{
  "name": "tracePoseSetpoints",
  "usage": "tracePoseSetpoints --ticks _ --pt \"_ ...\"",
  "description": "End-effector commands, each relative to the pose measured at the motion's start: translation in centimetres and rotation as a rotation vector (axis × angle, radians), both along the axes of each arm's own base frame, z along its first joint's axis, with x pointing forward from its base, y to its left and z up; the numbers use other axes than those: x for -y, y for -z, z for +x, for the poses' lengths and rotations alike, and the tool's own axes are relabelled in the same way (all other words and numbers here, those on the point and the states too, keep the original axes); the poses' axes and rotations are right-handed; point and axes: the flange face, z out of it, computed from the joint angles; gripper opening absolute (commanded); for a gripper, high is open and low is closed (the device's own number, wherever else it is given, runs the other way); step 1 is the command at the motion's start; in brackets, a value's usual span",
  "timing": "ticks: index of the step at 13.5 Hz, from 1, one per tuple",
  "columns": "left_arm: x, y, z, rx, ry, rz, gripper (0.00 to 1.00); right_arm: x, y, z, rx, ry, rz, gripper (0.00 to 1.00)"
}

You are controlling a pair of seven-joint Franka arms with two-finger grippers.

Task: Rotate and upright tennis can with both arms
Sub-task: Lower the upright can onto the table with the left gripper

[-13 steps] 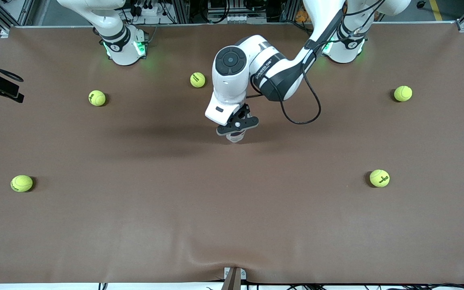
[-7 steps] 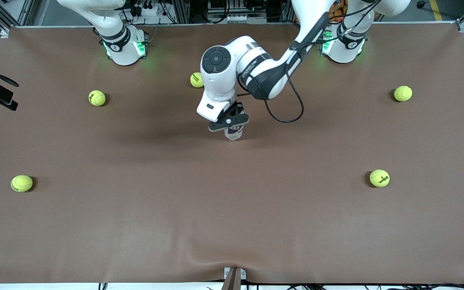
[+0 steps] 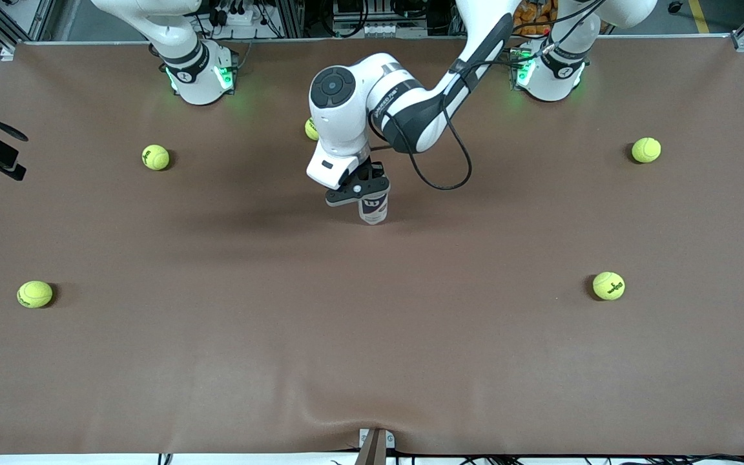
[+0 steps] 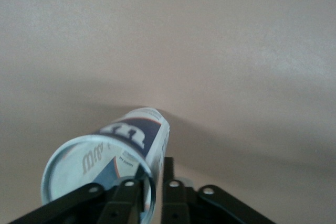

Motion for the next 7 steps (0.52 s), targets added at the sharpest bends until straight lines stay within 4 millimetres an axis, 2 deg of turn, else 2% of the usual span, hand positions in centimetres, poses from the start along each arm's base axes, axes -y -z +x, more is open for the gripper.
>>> tracePoseSetpoints --ticks 1,3,4,7 --pt "0.4 0.4 0.5 0.036 -0.007 0.005 0.76 0.1 -0.3 -0.1 0.009 0.003 -0.016 1.0" --pt "0.5 0.3 0.4 0.039 -0.006 0.003 0.88 0.3 -0.3 -0.1 0.008 0.006 -0.014 1.0" --pt "0.4 -0.1 0.5 0.041 -0.006 -0.001 1.0 0.2 -0.4 -0.1 0.009 0.005 -0.014 1.0" --pt "0.5 -1.3 0.4 0.052 -0.007 -0.014 1.0 0.1 -0.3 -0.1 0.006 0.003 -0.014 1.0"
